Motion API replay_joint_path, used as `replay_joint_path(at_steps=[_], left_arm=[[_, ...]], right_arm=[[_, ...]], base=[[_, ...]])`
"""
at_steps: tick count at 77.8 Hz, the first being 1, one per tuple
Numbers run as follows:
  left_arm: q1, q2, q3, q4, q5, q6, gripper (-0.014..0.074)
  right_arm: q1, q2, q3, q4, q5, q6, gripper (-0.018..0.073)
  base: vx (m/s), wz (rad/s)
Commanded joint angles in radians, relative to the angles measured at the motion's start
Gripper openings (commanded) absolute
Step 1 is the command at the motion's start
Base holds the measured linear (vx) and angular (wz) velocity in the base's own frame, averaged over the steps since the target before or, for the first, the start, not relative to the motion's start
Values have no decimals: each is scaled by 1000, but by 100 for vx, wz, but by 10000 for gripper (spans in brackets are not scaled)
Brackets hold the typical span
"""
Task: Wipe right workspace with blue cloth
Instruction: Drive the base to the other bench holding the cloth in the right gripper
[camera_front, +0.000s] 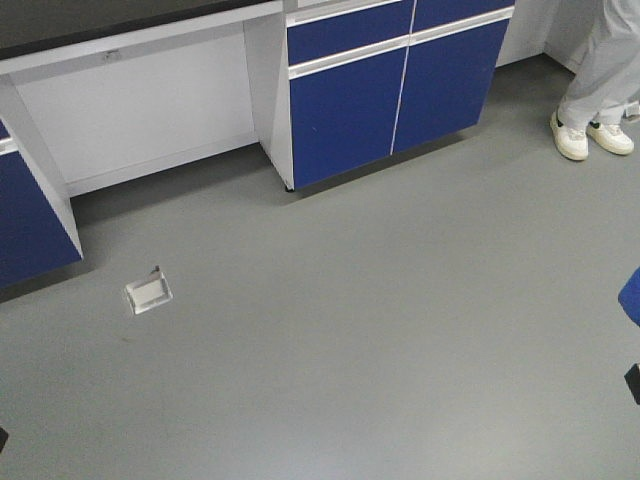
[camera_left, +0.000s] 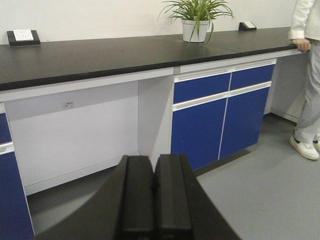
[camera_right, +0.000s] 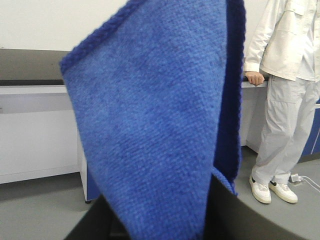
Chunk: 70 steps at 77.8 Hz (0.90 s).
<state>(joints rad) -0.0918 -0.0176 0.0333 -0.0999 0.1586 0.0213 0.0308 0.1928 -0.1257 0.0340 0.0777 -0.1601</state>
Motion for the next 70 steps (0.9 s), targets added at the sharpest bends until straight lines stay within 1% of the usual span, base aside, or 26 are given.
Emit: replay_joint_path(at_steps=[1, 48, 70], left_arm=[[1, -9, -25, -4, -84, 1, -6], [1, -9, -25, -4, -84, 1, -6], [1, -9, -25, -4, -84, 1, -6]], right_arm=[[-5, 13, -29, -4, -96, -4, 0], [-5, 13, -29, -4, -96, -4, 0], [-5, 13, -29, -4, -96, -4, 0]], base=[[43, 4], [45, 8], [46, 33]])
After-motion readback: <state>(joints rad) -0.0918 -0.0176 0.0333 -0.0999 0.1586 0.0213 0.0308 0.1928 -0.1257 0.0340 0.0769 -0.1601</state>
